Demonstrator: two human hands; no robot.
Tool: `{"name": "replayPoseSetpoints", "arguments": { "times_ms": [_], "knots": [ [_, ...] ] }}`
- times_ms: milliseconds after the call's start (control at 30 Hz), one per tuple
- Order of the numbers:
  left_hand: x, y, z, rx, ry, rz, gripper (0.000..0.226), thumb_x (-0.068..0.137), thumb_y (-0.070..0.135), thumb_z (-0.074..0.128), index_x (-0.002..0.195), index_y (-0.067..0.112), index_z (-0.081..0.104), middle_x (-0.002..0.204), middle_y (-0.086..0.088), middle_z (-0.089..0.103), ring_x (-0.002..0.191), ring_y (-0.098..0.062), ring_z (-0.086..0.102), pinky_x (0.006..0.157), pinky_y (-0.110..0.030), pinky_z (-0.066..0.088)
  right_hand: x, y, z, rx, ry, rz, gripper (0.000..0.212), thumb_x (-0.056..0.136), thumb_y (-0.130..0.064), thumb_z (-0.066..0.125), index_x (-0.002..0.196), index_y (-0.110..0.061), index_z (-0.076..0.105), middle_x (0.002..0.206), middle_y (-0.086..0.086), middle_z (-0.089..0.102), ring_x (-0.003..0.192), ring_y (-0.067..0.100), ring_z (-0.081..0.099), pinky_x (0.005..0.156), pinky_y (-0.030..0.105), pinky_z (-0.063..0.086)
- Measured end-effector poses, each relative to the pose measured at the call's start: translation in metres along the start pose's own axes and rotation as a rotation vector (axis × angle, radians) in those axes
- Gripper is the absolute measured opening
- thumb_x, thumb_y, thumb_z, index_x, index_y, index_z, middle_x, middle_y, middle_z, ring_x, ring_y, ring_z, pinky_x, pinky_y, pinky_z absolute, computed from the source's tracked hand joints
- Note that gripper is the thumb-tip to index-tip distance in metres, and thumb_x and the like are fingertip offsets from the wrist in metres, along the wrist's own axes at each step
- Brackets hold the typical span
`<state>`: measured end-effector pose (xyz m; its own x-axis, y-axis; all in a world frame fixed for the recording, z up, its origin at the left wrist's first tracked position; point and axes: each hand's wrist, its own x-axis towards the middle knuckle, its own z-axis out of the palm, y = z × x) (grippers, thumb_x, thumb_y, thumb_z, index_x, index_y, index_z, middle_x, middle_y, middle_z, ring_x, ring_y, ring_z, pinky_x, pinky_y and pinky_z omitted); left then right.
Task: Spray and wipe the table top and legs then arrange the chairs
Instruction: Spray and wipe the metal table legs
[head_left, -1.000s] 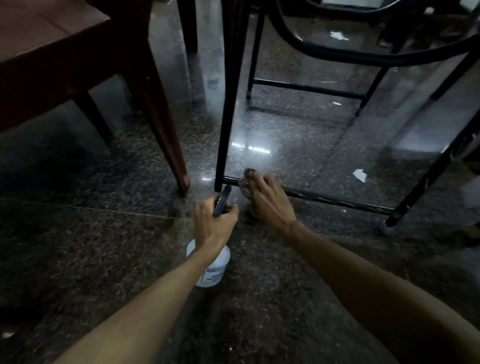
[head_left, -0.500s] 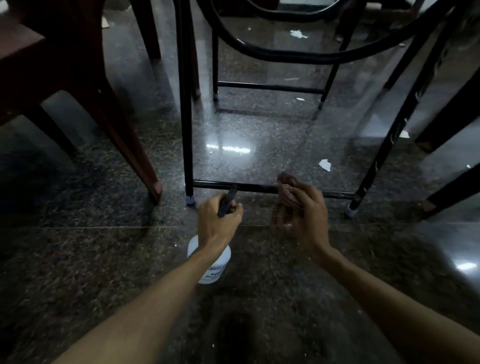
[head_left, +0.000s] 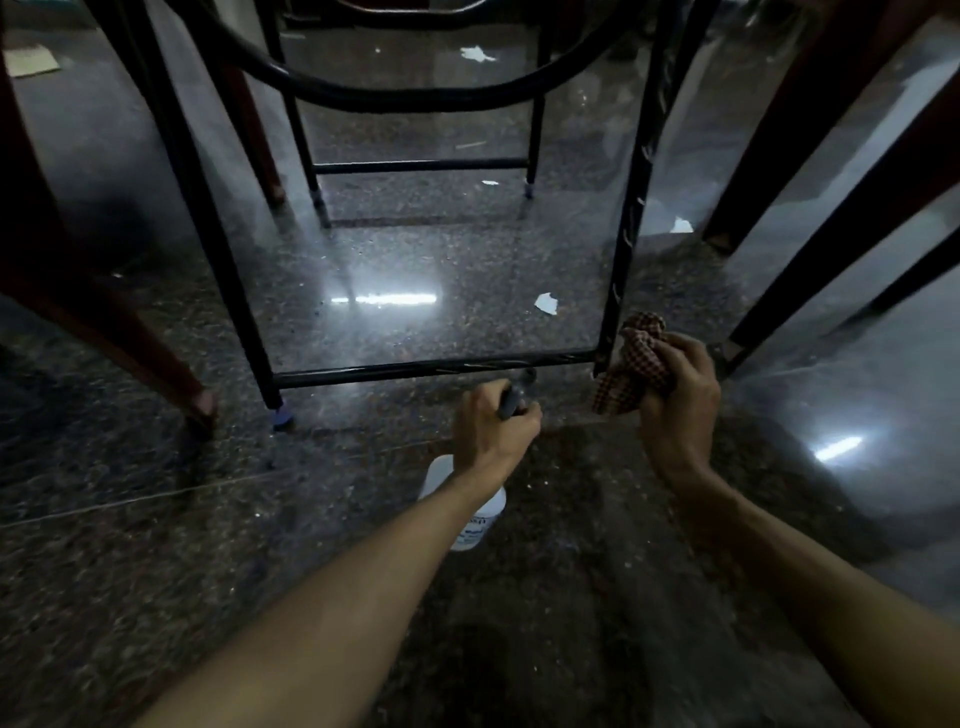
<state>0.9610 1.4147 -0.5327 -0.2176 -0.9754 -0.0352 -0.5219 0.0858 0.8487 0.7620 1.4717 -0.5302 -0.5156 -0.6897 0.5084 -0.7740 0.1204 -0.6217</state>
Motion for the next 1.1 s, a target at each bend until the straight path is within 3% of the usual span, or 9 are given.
{"name": "replayPoseSetpoints", "arguments": {
  "times_ms": [67,200,367,533,633,767,867,967,1100],
  "knots": [
    [0.003,0.006,0.005,0.003,-0.001,0.029,0.029,0.084,0.019,0.077,0.063,0.015,0.058,0.058,-0.001,0.057,0.060,-0.027,0.063,0.056,-0.035,0.050,0.003,0.005,-0.001,0.007,-0.003,0.008,0.043,0.076,0.009,0.056,0.116,0.000,0.069,0.124,0.014,0.059,0.115,0.031,0.057,0.100,0.041,0.047],
    [0.006,0.018,0.015,0.023,0.000,0.057,0.045,0.086,0.019,0.075,0.051,0.019,0.046,0.051,-0.001,0.049,0.055,-0.032,0.058,0.054,-0.039,0.050,0.008,0.011,-0.005,0.011,-0.011,0.021,0.039,0.081,0.007,0.057,0.117,0.000,0.068,0.126,0.014,0.058,0.117,0.029,0.056,0.101,0.039,0.047],
    [0.007,0.022,0.028,0.031,-0.057,0.072,0.031,0.084,0.023,0.078,0.061,0.013,0.060,0.059,-0.003,0.061,0.060,-0.025,0.064,0.057,-0.038,0.055,0.020,0.015,-0.007,-0.017,0.021,0.062,0.041,0.080,0.010,0.057,0.119,0.001,0.067,0.128,0.014,0.057,0.120,0.030,0.054,0.105,0.033,0.044],
    [0.006,0.007,0.019,0.023,-0.009,0.036,0.027,0.085,0.022,0.079,0.065,0.012,0.063,0.059,-0.002,0.061,0.060,-0.023,0.064,0.057,-0.037,0.055,0.021,0.003,0.014,-0.083,-0.090,-0.120,0.041,0.087,0.003,0.064,0.127,-0.001,0.063,0.137,0.013,0.051,0.124,0.028,0.046,0.104,0.021,0.034],
    [0.008,-0.008,-0.003,0.027,-0.001,-0.002,0.025,0.086,0.020,0.079,0.069,0.013,0.062,0.062,-0.001,0.063,0.060,-0.019,0.064,0.058,-0.032,0.053,0.013,0.009,0.058,-0.260,-0.281,-0.193,0.051,0.087,0.001,0.065,0.137,-0.002,0.054,0.149,0.012,0.038,0.131,0.032,0.037,0.108,0.032,0.040],
    [0.010,-0.034,-0.042,0.016,0.052,-0.027,0.024,0.087,0.017,0.079,0.071,0.013,0.061,0.061,0.003,0.059,0.057,-0.011,0.059,0.056,-0.021,0.044,-0.006,-0.013,0.110,-0.343,-0.326,-0.174,0.042,0.090,0.002,0.058,0.131,-0.005,0.054,0.144,0.015,0.039,0.118,0.034,0.039,0.100,0.045,0.046],
    [0.011,-0.050,-0.064,0.050,0.135,-0.069,0.021,0.087,0.015,0.078,0.074,0.010,0.063,0.062,0.003,0.058,0.056,-0.008,0.055,0.055,-0.021,0.038,-0.010,-0.062,0.146,-0.188,-0.480,-0.413,0.036,0.093,-0.005,0.061,0.129,-0.005,0.057,0.138,0.017,0.047,0.121,0.037,0.042,0.104,0.050,0.043],
    [0.008,-0.062,-0.078,0.087,0.192,-0.089,0.020,0.086,0.014,0.078,0.073,0.009,0.064,0.063,-0.001,0.060,0.060,-0.018,0.059,0.062,-0.025,0.042,-0.014,-0.084,0.154,-0.155,-0.615,-0.632,0.056,0.085,-0.010,0.070,0.138,-0.003,0.052,0.140,0.016,0.048,0.120,0.034,0.042,0.102,0.045,0.046],
    [0.007,-0.071,-0.094,0.046,0.223,-0.107,0.022,0.086,0.016,0.079,0.073,0.008,0.063,0.062,-0.002,0.060,0.061,-0.021,0.061,0.060,-0.022,0.041,-0.001,-0.026,0.121,-0.288,-0.446,-0.450,0.037,0.098,-0.012,0.057,0.134,-0.009,0.057,0.143,0.013,0.048,0.123,0.033,0.044,0.103,0.049,0.043]
  ]
}}
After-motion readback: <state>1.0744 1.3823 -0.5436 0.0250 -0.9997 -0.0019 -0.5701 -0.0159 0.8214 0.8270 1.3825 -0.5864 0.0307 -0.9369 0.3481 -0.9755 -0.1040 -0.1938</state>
